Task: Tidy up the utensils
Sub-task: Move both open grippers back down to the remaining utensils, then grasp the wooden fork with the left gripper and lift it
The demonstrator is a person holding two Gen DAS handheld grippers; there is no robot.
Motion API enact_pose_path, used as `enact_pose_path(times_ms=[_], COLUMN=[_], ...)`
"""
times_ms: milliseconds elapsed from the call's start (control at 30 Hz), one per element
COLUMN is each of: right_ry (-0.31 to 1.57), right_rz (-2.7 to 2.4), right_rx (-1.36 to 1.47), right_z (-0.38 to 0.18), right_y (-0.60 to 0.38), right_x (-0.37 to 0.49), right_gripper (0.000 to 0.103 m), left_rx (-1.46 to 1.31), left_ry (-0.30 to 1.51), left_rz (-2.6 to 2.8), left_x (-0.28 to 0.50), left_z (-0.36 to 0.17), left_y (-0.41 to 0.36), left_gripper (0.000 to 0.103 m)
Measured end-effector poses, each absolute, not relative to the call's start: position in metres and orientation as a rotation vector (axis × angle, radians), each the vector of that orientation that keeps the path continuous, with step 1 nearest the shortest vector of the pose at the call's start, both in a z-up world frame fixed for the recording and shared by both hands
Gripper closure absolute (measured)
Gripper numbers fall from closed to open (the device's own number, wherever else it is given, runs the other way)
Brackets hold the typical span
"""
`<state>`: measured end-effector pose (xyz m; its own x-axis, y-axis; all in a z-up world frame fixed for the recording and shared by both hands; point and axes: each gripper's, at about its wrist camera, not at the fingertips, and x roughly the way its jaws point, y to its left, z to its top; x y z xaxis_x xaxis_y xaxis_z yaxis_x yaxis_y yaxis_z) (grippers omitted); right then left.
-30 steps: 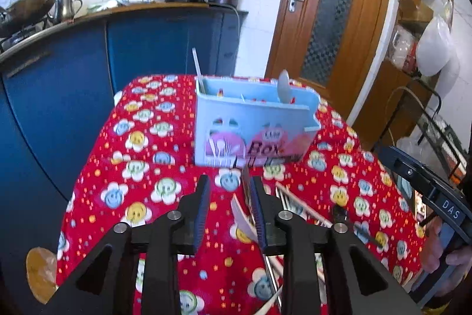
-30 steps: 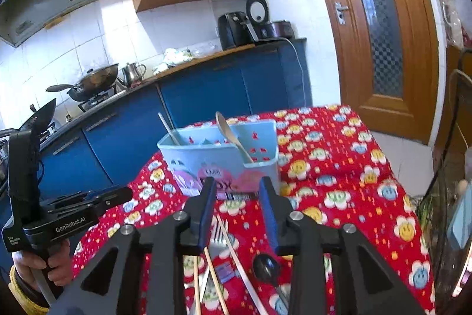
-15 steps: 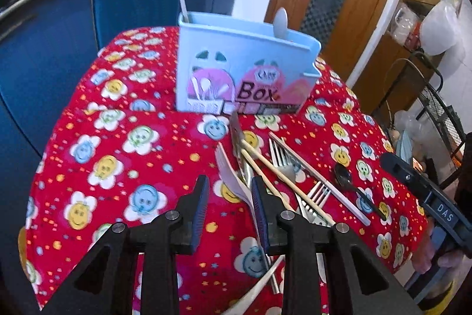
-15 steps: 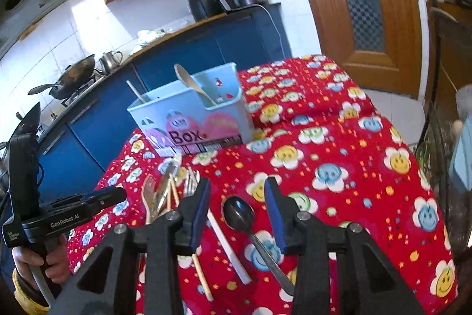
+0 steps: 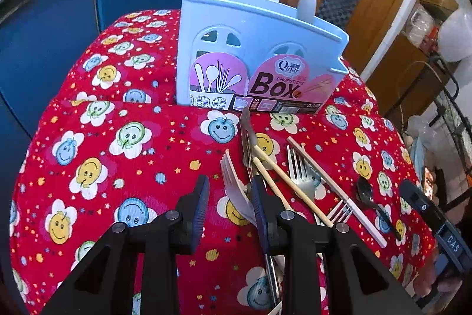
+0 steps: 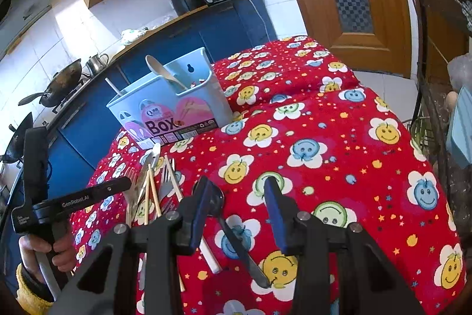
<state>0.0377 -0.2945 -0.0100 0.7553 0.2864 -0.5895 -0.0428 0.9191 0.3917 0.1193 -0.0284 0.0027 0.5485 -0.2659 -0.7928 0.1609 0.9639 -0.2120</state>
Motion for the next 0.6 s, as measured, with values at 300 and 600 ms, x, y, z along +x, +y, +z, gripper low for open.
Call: enact_pose_path(times_ms=[300, 600], right_ry=[0.701, 0.703], right_rz=[0.191, 0.193], right_rx=[0.372, 0.346], right_z=[-0.013, -0.008], right_y=[-0.295, -0.289], right_x=[0.038, 0.039], right_gripper=[0.062, 0.062], left_rx=[-0.173, -0.255], left_ry=[1.025, 0.949], left_rz=[-0.239, -0.291], left_x=[0.13, 0.119], left_z=[-0.01, 0.001], left_y=[-0.024, -0.006], left_gripper=[0.091, 0.097])
